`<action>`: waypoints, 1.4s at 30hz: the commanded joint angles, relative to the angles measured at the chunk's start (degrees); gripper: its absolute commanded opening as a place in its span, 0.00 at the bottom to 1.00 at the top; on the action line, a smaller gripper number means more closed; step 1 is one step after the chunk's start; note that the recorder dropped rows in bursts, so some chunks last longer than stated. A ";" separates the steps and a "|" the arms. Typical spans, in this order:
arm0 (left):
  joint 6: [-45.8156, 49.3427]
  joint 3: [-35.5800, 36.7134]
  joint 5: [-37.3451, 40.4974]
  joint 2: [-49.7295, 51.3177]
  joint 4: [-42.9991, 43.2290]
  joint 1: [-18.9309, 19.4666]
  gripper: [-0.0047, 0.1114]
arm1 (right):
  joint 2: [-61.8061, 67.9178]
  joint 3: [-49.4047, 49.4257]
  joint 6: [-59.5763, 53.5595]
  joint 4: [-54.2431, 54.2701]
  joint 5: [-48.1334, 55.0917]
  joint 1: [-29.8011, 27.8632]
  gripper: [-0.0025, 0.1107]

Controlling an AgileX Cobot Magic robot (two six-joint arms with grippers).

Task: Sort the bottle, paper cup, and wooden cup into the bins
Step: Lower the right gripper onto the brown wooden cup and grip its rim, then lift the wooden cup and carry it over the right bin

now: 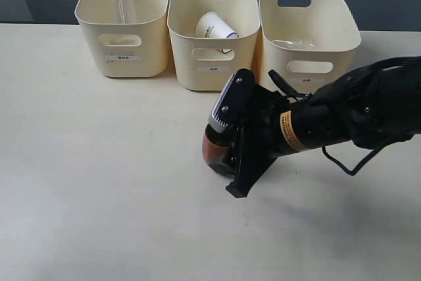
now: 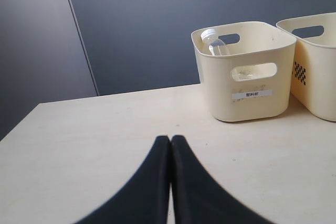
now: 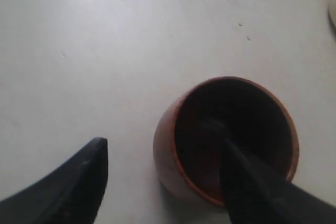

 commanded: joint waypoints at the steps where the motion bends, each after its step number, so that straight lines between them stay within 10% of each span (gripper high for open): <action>1: -0.08 0.10 -0.44 -0.28 0.00 0.03 0.04 | 0.25 0.28 -1.48 0.07 1.21 0.06 0.55; 23: -0.08 0.10 -0.44 -0.28 0.00 0.03 0.04 | 3.67 0.28 -2.84 0.07 3.49 0.06 0.53; 32: -0.08 0.10 -0.44 -0.28 0.00 0.03 0.04 | 3.67 0.28 -3.07 0.07 3.49 0.06 0.04; 42: -0.08 0.10 -0.44 -0.28 0.00 0.03 0.04 | 3.67 -0.31 -3.16 0.07 6.81 0.06 0.02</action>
